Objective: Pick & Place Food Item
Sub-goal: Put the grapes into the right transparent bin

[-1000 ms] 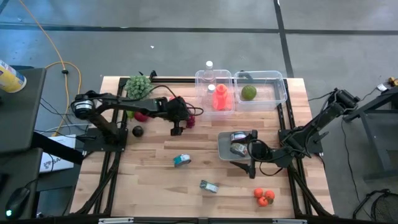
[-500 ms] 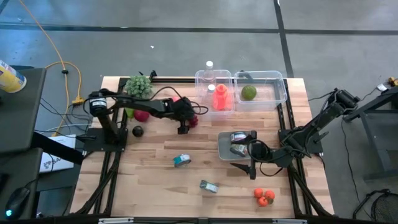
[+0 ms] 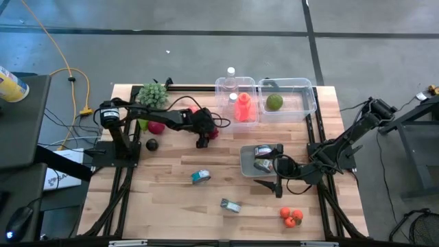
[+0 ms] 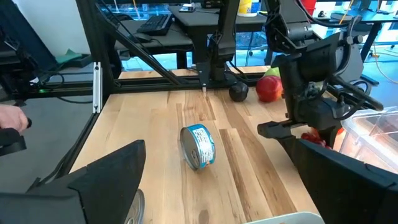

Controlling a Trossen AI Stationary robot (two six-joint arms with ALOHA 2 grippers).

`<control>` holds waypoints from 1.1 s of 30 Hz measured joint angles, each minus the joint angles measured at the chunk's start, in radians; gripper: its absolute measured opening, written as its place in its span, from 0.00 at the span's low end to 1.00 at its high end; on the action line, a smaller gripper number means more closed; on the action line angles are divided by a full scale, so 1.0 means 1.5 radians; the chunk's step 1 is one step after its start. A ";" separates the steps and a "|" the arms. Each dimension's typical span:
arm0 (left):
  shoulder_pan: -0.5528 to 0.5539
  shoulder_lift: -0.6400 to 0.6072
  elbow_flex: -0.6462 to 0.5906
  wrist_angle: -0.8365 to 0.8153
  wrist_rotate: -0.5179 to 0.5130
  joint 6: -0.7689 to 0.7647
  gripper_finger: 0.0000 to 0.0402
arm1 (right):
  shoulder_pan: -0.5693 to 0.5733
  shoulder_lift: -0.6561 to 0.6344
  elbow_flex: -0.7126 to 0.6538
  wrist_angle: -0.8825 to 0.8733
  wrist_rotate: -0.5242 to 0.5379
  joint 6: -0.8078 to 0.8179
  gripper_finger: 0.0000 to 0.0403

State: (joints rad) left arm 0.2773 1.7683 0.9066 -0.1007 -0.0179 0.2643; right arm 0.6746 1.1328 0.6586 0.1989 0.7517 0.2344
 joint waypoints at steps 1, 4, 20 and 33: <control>-0.004 -0.001 0.000 -0.001 -0.008 -0.009 0.74 | 0.000 0.000 0.000 0.000 0.000 0.000 0.97; -0.021 -0.008 -0.001 -0.010 -0.033 -0.036 0.65 | 0.000 0.000 0.000 0.000 0.000 0.000 0.97; -0.175 -0.206 -0.004 -0.022 -0.061 -0.123 0.39 | 0.000 0.026 0.000 -0.030 -0.002 0.083 0.97; -0.298 -0.243 -0.002 0.248 -0.010 -0.295 0.39 | -0.019 0.166 0.000 0.210 -0.016 -0.061 0.97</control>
State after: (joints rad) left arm -0.1691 1.4033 0.9028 0.2705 -0.0334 -0.1780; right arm 0.6460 1.3817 0.6590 0.5146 0.7283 0.1424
